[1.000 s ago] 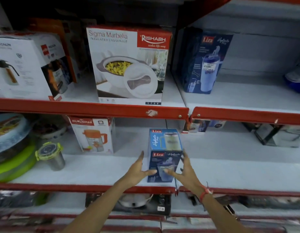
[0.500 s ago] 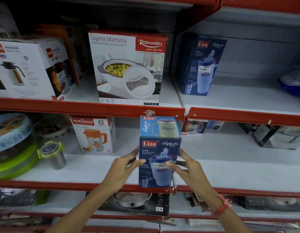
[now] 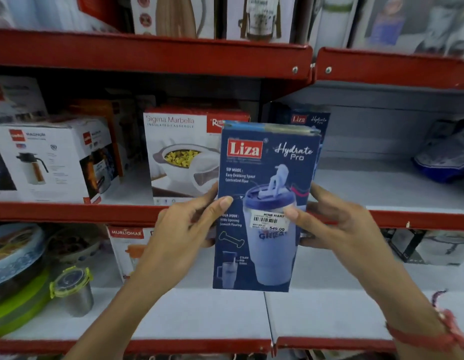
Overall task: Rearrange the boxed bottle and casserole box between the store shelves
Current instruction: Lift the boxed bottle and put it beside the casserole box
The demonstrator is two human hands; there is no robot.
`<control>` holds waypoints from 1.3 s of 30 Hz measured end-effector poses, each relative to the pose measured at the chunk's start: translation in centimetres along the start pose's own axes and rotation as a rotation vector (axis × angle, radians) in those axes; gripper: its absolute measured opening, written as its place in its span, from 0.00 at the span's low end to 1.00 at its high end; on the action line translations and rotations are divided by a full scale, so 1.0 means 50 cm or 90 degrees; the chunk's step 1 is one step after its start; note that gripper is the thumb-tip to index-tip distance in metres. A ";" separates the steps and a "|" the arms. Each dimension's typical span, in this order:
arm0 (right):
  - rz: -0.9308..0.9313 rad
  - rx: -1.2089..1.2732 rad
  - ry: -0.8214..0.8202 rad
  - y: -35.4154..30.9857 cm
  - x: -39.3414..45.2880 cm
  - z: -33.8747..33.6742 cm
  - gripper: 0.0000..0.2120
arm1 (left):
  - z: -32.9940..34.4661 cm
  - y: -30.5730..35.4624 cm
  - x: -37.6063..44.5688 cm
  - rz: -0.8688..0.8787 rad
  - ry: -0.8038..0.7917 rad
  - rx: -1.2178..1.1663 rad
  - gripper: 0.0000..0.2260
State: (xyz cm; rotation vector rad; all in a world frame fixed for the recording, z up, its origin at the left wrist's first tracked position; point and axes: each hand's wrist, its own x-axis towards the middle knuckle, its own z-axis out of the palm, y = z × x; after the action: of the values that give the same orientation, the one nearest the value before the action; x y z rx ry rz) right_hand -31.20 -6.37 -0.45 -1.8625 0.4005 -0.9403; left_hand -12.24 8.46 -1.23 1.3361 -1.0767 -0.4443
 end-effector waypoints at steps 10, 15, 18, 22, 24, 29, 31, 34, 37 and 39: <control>0.001 0.023 0.001 -0.017 0.023 -0.050 0.28 | 0.035 0.024 0.039 0.000 -0.020 0.004 0.26; 0.005 -0.007 0.042 0.009 0.075 -0.096 0.25 | 0.090 0.017 0.121 0.034 -0.015 0.038 0.24; -0.004 -0.032 0.059 0.027 0.120 -0.134 0.23 | 0.140 0.008 0.189 0.046 -0.024 0.028 0.22; 0.024 -0.031 0.085 0.073 0.175 -0.182 0.26 | 0.201 -0.023 0.271 0.046 -0.034 0.052 0.21; 0.037 -0.030 0.094 0.098 0.209 -0.202 0.22 | 0.224 -0.037 0.311 0.059 -0.027 0.088 0.23; 0.074 -0.019 0.122 0.157 0.290 -0.237 0.19 | 0.266 -0.062 0.390 0.057 -0.012 0.143 0.21; 0.094 -0.025 0.124 0.182 0.302 -0.243 0.19 | 0.279 -0.080 0.405 0.044 -0.009 0.158 0.19; 0.112 -0.036 0.133 0.218 0.307 -0.250 0.19 | 0.294 -0.106 0.408 0.024 -0.007 0.164 0.19; 0.125 -0.055 0.141 0.234 0.310 -0.255 0.21 | 0.300 -0.117 0.409 0.028 -0.010 0.177 0.19; 0.136 -0.071 0.141 0.231 0.311 -0.255 0.21 | 0.299 -0.114 0.409 0.025 -0.015 0.179 0.19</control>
State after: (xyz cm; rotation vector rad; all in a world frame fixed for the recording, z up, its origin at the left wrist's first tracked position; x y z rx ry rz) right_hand -29.31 -29.49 -0.94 -1.7776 0.7845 -0.9962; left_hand -12.92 -17.51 -0.83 1.5562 -1.2152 -0.2872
